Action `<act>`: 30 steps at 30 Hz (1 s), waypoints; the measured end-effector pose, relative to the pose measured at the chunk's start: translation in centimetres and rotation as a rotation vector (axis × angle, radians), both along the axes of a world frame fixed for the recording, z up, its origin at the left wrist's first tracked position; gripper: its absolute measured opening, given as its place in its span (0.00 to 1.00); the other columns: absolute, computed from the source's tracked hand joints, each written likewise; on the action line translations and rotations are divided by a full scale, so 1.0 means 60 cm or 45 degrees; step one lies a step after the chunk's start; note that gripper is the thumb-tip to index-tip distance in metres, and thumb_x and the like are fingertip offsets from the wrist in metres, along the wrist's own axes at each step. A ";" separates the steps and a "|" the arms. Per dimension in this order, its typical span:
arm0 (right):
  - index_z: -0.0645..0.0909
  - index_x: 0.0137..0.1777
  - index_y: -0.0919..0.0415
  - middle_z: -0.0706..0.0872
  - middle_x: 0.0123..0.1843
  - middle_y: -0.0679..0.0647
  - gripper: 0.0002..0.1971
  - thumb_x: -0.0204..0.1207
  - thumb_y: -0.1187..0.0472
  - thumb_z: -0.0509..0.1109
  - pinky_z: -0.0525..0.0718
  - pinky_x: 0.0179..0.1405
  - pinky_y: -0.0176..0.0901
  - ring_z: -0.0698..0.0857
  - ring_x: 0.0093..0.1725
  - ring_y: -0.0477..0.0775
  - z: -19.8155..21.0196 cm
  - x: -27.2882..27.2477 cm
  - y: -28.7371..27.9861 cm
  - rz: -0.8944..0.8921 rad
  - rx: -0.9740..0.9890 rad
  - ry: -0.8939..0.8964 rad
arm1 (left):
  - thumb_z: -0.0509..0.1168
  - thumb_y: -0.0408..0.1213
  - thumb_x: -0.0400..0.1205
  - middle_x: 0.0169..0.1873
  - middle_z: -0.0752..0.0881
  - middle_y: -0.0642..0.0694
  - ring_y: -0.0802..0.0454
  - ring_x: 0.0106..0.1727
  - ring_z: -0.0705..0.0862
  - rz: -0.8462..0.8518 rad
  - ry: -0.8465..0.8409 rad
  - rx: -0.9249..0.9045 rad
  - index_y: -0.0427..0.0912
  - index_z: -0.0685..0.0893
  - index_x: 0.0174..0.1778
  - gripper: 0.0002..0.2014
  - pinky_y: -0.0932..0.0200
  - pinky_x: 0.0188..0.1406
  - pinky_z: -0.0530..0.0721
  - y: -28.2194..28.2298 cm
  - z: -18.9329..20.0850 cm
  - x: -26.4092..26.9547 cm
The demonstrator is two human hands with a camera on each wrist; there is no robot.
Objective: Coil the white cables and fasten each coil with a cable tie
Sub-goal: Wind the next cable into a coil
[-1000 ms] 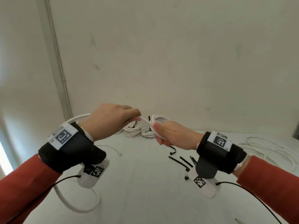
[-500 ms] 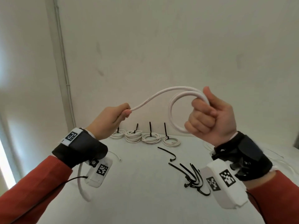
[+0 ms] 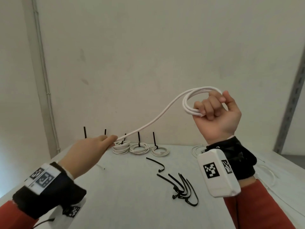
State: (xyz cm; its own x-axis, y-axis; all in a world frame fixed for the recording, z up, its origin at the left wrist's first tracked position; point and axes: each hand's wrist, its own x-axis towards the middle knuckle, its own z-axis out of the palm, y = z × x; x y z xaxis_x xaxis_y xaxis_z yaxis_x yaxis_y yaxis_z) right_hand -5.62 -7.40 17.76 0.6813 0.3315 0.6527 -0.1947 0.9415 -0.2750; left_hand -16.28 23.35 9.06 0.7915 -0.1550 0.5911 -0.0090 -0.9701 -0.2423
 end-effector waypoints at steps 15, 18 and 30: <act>0.71 0.32 0.64 0.61 0.18 0.52 0.13 0.77 0.66 0.52 0.66 0.25 0.42 0.56 0.18 0.49 0.047 0.014 0.005 0.193 0.199 0.108 | 0.81 0.30 0.60 0.22 0.81 0.56 0.51 0.13 0.75 0.024 -0.010 0.199 0.55 0.74 0.54 0.32 0.63 0.05 0.67 -0.014 -0.008 0.005; 0.70 0.28 0.62 0.64 0.18 0.53 0.14 0.75 0.66 0.53 0.70 0.23 0.43 0.61 0.16 0.51 0.047 0.015 0.011 0.119 0.284 0.143 | 0.82 0.33 0.60 0.25 0.83 0.58 0.53 0.15 0.78 -0.061 0.048 0.234 0.56 0.76 0.56 0.32 0.64 0.06 0.69 -0.021 -0.007 0.004; 0.68 0.37 0.60 0.70 0.21 0.50 0.16 0.88 0.60 0.51 0.69 0.29 0.40 0.69 0.20 0.49 0.004 0.036 0.079 -0.594 -0.372 0.091 | 0.52 0.46 0.80 0.32 0.87 0.54 0.47 0.18 0.80 -0.352 -0.032 0.250 0.50 0.77 0.54 0.12 0.64 0.11 0.68 -0.078 0.021 -0.056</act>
